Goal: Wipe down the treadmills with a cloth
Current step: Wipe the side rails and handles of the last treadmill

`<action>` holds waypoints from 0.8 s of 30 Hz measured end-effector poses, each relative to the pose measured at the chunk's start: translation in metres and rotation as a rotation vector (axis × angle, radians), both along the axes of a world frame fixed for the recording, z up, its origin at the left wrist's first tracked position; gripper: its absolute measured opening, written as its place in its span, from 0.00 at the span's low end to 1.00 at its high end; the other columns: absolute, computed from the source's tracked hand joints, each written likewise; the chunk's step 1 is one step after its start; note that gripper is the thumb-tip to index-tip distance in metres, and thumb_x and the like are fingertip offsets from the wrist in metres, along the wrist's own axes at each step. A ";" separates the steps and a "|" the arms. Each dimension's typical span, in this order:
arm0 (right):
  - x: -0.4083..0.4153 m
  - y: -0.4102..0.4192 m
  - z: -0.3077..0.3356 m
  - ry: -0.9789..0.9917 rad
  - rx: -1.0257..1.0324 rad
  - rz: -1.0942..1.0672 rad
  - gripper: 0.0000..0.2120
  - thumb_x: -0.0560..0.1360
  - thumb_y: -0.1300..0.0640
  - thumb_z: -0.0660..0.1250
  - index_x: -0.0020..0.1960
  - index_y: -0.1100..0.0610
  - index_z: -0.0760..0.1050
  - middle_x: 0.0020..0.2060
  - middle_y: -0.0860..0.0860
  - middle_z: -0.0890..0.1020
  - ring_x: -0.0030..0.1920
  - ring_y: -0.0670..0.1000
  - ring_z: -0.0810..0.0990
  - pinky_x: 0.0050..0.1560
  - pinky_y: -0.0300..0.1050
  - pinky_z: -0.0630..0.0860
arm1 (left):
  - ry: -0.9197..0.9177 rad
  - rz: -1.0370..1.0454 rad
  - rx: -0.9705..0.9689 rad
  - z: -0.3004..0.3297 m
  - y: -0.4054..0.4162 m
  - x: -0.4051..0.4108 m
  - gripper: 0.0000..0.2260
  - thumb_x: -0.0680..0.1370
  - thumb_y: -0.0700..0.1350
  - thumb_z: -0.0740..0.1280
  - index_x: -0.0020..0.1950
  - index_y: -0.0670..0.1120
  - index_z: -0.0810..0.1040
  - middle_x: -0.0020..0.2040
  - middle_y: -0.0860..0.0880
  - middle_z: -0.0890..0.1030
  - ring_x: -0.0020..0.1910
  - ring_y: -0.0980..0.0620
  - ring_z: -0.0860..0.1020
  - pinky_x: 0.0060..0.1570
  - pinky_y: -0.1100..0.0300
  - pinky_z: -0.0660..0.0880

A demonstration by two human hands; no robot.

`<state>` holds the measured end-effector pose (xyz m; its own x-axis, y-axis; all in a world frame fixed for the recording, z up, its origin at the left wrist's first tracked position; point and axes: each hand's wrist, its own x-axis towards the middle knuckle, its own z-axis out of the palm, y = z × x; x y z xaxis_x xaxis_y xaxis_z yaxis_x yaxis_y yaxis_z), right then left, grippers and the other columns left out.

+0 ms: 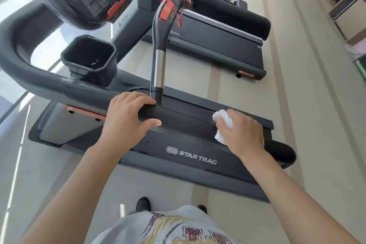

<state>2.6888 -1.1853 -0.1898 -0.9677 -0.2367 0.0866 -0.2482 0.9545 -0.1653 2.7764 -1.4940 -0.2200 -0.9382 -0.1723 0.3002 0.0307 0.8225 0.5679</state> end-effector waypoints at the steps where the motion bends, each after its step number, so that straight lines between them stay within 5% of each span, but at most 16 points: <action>1: 0.004 -0.019 0.001 0.021 -0.011 0.043 0.19 0.81 0.38 0.56 0.39 0.50 0.70 0.33 0.46 0.77 0.35 0.52 0.76 0.37 0.48 0.73 | 0.004 0.000 0.004 -0.001 0.000 0.000 0.23 0.69 0.56 0.82 0.60 0.50 0.83 0.60 0.54 0.82 0.64 0.47 0.77 0.70 0.47 0.68; 5: 0.009 -0.112 0.009 0.004 -0.039 0.186 0.18 0.83 0.40 0.57 0.41 0.51 0.68 0.37 0.48 0.79 0.37 0.54 0.69 0.38 0.49 0.65 | 0.011 0.004 0.001 -0.001 -0.001 -0.001 0.23 0.69 0.55 0.82 0.60 0.50 0.83 0.60 0.54 0.83 0.63 0.47 0.77 0.69 0.49 0.67; 10: -0.017 -0.165 0.023 -0.366 -0.080 0.248 0.19 0.82 0.43 0.56 0.37 0.51 0.70 0.38 0.49 0.78 0.44 0.58 0.77 0.42 0.51 0.71 | 0.030 0.001 -0.009 0.000 0.003 0.001 0.26 0.67 0.55 0.84 0.61 0.50 0.83 0.59 0.53 0.82 0.63 0.46 0.78 0.69 0.50 0.66; 17: -0.018 -0.101 0.021 -0.394 -0.162 0.190 0.21 0.80 0.36 0.59 0.38 0.50 0.73 0.35 0.47 0.79 0.41 0.52 0.77 0.40 0.50 0.72 | 0.027 0.024 -0.082 -0.001 0.017 0.005 0.28 0.69 0.62 0.80 0.64 0.51 0.82 0.61 0.53 0.81 0.65 0.45 0.75 0.74 0.46 0.65; 24: -0.034 -0.016 0.027 -0.558 -0.197 0.168 0.16 0.79 0.39 0.61 0.45 0.50 0.78 0.38 0.44 0.80 0.43 0.48 0.79 0.52 0.53 0.78 | 0.013 0.036 -0.066 0.000 0.055 0.001 0.25 0.69 0.64 0.77 0.63 0.55 0.83 0.61 0.56 0.81 0.66 0.48 0.77 0.78 0.35 0.58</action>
